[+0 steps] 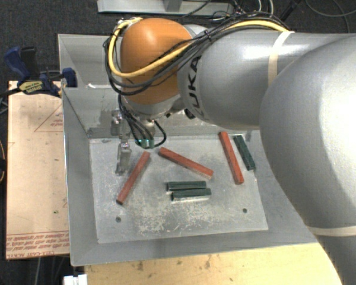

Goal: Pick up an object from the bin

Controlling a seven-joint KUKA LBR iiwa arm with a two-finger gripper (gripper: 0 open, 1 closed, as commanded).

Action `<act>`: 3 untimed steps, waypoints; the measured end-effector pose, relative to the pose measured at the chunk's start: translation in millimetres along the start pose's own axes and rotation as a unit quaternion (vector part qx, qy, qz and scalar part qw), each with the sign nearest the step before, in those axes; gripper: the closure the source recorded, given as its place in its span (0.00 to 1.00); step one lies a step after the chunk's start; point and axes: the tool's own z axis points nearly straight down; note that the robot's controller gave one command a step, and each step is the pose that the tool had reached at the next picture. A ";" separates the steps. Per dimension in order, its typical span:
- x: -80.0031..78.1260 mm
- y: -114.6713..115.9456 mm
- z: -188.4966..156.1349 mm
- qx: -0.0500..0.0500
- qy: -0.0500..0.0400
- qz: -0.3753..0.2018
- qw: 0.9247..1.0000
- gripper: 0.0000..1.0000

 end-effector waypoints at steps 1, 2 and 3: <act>-2.0 -0.9 -5.0 -0.001 -0.004 0.002 1.000 0.00; -3.9 -13.7 20.7 -0.002 -0.007 -0.038 0.999 0.00; -27.1 -31.7 84.4 -0.001 -0.008 -0.128 0.992 0.00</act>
Offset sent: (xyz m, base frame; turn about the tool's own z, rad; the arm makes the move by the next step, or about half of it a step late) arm 0.0053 -0.0614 -0.1114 -0.3009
